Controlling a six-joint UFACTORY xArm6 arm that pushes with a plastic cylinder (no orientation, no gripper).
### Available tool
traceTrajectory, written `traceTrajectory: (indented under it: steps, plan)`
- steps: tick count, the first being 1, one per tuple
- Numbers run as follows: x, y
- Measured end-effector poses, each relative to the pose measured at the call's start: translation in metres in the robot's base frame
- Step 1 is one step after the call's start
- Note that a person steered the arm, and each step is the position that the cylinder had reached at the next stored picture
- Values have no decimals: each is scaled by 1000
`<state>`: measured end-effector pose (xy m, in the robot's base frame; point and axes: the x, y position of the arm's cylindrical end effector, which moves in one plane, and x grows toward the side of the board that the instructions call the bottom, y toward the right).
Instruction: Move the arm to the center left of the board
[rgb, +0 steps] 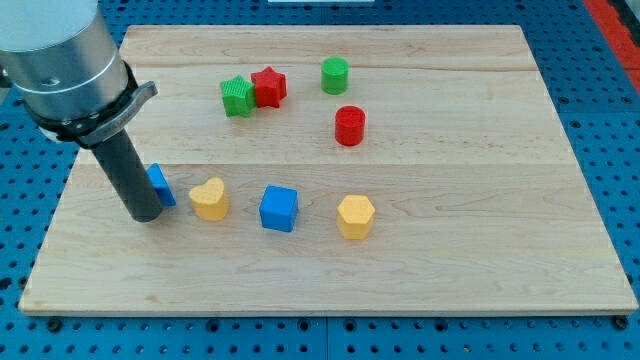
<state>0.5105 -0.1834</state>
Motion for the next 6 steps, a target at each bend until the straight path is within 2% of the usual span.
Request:
traceTrajectory:
  steps: [2,3,4,5,6]
  plan:
    - [2,-2]
    - [23,-48]
    - [6,-119]
    - [-48,-111]
    - [-91,-68]
